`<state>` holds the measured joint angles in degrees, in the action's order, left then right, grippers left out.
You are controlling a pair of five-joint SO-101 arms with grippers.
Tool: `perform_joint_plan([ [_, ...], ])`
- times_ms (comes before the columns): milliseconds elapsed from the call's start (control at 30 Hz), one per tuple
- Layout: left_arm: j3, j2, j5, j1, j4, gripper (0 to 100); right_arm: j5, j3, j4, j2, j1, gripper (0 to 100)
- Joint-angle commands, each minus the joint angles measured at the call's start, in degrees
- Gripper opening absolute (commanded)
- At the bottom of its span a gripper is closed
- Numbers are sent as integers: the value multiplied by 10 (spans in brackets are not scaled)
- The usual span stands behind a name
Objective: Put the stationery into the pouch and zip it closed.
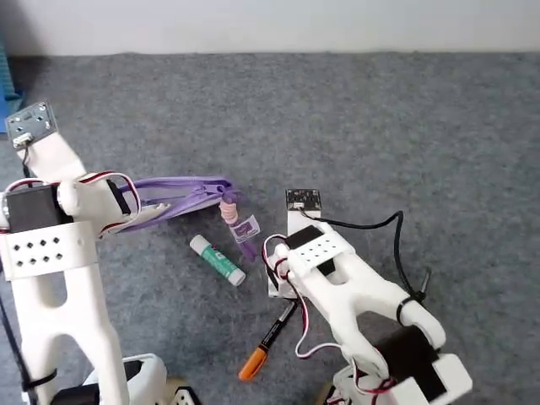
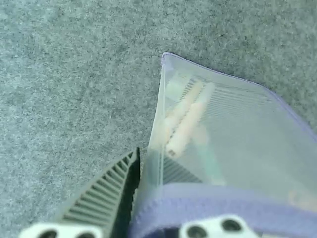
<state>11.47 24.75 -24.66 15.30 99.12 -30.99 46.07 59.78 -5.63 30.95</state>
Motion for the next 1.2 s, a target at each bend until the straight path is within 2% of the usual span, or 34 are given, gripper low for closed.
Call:
perform_joint_plan([
  [0, 0, -13, -5, 17, 13, 13, -5, -18, -5, 19, -4, 4],
  [33, 0, -13, -5, 17, 13, 13, -5, -18, -3, 17, -4, 25],
  [200, 0, -13, -5, 19, 13, 13, -1, -18, 21, -41, -5, 9],
  [433, 0, -13, -5, 16, 14, 13, 34, -19, 135, -255, -5, 8],
  [600, -2, -14, -5, 15, 13, 13, 98, -69, 182, -484, 0, 8],
  [767, -3, -18, -5, -16, 12, 13, 193, -150, 126, -620, 15, 8],
  [933, -3, -18, -18, -71, 12, 13, 212, -243, 67, -600, 73, 8],
  [1167, 0, -18, -32, -74, 12, 13, 212, -444, -43, -437, 152, 8],
])
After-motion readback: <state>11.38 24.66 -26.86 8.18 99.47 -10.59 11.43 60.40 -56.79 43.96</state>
